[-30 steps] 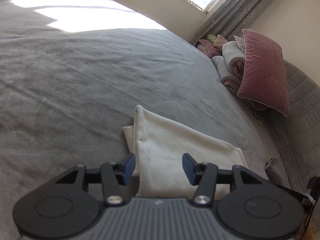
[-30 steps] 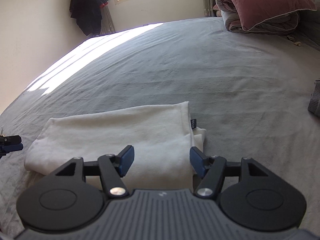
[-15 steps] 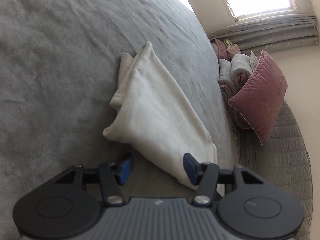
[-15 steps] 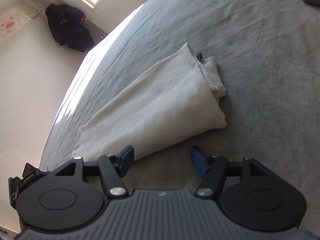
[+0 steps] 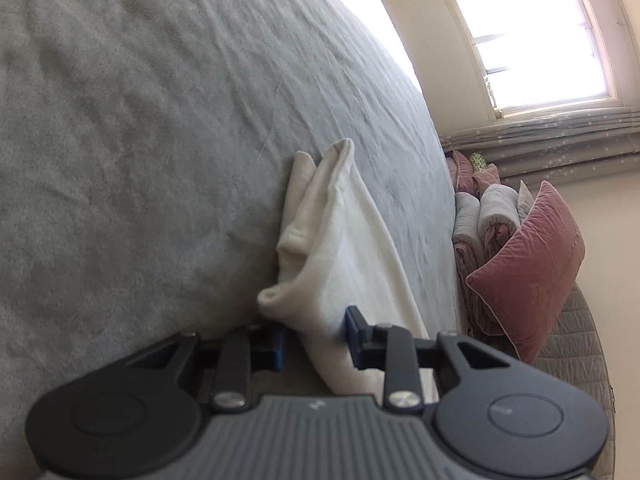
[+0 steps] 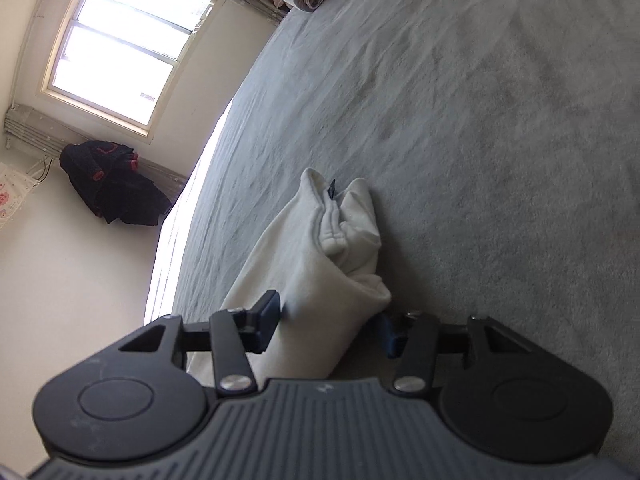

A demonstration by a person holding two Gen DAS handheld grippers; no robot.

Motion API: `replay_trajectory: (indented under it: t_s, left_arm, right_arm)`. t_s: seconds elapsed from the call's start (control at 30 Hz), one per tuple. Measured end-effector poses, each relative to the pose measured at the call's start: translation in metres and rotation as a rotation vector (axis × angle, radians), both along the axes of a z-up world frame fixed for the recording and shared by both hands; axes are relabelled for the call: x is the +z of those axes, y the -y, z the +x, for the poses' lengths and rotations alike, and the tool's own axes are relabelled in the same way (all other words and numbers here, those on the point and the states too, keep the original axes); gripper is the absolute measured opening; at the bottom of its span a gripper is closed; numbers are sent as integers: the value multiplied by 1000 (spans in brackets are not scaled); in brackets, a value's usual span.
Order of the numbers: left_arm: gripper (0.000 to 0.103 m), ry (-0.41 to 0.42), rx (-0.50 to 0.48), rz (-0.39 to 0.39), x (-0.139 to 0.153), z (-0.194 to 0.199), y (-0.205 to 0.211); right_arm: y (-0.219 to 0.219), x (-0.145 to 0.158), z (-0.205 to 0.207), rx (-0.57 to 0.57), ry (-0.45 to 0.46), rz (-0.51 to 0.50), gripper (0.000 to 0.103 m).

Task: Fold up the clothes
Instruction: 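Pinch the folded sweatshirt end with both grippers and lift it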

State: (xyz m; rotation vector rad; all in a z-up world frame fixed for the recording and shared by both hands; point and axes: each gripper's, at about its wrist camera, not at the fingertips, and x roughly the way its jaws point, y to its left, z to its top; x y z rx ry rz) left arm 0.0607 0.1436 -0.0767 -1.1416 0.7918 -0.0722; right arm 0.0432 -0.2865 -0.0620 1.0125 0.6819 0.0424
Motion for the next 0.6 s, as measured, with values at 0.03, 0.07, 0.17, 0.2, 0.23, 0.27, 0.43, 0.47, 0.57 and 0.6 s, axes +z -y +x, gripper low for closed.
replay_trajectory:
  t_s: [0.03, 0.07, 0.17, 0.2, 0.23, 0.27, 0.43, 0.47, 0.57, 0.6]
  left_arm:
    - [29, 2, 11, 5, 1, -1, -1]
    - [29, 3, 16, 11, 2, -1, -3]
    - [21, 5, 29, 29, 4, -2, -7]
    - [20, 8, 28, 47, 6, -3, -6]
    - [18, 15, 26, 65, 10, -4, -5]
    - [17, 23, 25, 82, 13, -5, -4]
    - [16, 34, 34, 88, 27, -13, -17]
    - [16, 23, 26, 82, 26, -14, -20]
    - [19, -34, 6, 84, 14, -14, -29]
    - [20, -44, 1, 80, 10, -15, -30]
  right_arm:
    - [2, 0, 0, -10, 1, 0, 45]
    - [4, 0, 0, -16, 0, -2, 40]
    - [4, 2, -2, -21, 0, -17, 28]
    - [2, 6, -4, -14, 6, -41, 26]
    - [-1, 10, -6, -7, 12, -65, 24]
    - [-4, 14, -8, -1, 18, -90, 23]
    - [-17, 33, -24, 51, 30, -151, 23]
    - [-18, 31, -26, 67, 23, -162, 23]
    - [-17, 20, -30, 118, -13, -205, 24]
    - [-13, 13, -30, 128, -25, -203, 24]
